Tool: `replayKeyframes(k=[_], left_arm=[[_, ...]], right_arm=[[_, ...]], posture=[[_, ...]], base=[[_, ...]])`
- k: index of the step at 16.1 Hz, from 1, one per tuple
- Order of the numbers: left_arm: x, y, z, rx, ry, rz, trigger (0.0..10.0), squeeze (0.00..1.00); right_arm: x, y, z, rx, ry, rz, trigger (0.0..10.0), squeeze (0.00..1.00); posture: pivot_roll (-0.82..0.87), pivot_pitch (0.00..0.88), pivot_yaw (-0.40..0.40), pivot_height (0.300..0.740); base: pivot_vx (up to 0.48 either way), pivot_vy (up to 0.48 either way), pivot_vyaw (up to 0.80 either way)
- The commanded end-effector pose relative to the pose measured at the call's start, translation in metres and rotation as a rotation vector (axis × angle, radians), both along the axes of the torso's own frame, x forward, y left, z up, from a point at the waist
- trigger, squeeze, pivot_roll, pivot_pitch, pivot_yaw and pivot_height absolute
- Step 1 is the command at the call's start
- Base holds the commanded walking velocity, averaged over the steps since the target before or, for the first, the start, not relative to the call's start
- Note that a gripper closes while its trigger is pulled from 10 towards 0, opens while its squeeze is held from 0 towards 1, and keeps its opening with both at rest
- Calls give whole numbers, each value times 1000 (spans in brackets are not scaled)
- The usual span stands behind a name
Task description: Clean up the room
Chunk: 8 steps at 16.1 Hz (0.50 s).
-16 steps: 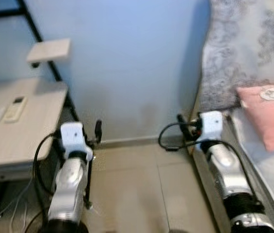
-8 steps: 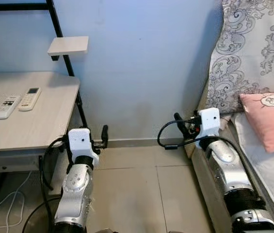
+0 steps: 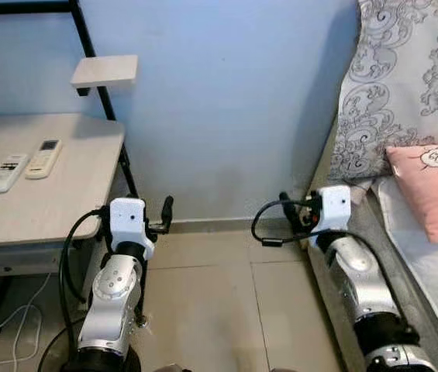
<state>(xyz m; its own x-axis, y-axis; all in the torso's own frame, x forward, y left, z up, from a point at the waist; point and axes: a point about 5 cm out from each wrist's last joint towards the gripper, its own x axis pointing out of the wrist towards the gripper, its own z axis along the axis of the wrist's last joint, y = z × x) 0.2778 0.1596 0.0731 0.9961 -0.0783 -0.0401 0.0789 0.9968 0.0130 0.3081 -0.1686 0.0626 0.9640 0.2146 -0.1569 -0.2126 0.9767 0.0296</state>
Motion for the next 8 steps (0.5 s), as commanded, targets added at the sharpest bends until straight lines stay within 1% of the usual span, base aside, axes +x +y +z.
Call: replayKeyframes(k=[1,3,5,8], left_arm=[[4,-5,7,21,-24,-35,10000,0],[4,-7,11,24,-34,-51,10000,0],[9,-7,19,29,-49,-61,10000,0],[10,-7,17,39,-38,-72,10000,0]], right_arm=[[-1,-5,-2,19,10,-32,10000,0],[-2,-6,-2,21,6,-42,10000,0],[-4,-6,-4,22,8,-44,10000,0],[-4,-6,-5,16,11,-50,10000,0]], posture=[[-145,0,66,740],[-153,0,75,740],[-154,0,80,740],[-158,0,89,740]], base=[[0,0,0],[0,0,0],[0,0,0],[0,0,0]])
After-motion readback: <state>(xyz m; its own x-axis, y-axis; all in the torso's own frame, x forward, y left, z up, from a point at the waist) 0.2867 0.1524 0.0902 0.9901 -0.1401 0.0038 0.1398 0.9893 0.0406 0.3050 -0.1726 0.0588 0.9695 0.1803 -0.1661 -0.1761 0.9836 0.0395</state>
